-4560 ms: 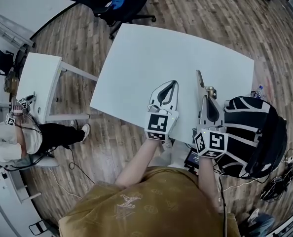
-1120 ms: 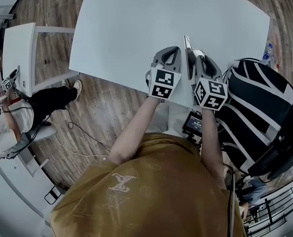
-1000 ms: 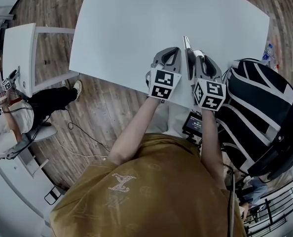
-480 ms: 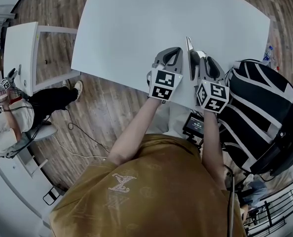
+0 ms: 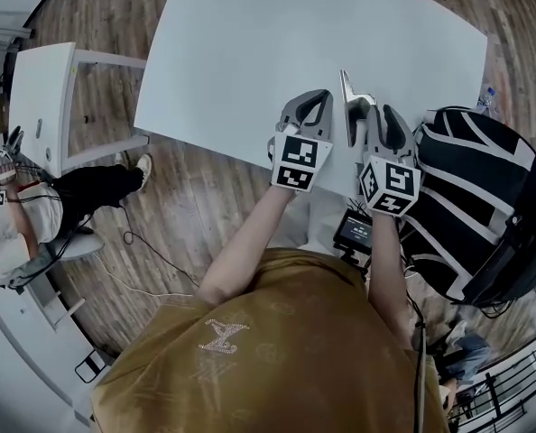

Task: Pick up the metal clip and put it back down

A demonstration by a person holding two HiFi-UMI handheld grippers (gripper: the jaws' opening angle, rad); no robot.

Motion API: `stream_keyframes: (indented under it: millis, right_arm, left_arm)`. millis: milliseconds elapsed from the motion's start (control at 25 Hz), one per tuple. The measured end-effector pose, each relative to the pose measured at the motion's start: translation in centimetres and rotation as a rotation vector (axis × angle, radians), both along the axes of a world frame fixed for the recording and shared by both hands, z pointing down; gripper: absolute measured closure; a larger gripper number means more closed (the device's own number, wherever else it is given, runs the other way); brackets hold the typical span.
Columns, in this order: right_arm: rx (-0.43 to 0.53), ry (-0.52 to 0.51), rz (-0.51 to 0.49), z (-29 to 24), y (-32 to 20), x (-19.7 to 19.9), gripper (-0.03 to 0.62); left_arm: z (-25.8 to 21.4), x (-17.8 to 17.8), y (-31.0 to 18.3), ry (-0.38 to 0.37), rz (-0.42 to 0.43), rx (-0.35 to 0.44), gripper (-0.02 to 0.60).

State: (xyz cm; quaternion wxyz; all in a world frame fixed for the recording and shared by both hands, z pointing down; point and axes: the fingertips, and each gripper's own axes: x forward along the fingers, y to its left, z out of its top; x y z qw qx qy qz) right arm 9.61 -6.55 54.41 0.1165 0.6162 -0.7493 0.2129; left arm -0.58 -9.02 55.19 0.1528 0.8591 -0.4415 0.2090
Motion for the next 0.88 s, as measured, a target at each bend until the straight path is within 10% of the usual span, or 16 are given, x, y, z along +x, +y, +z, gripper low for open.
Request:
stream_keyframes:
  millis: [880]
  right_arm:
    - [0.339,-0.033,0.115,-13.2,3.3,2.1,0.545]
  left_arm:
    - [-10.7,0.0,1.7,0.114,0.000,0.193,0.575]
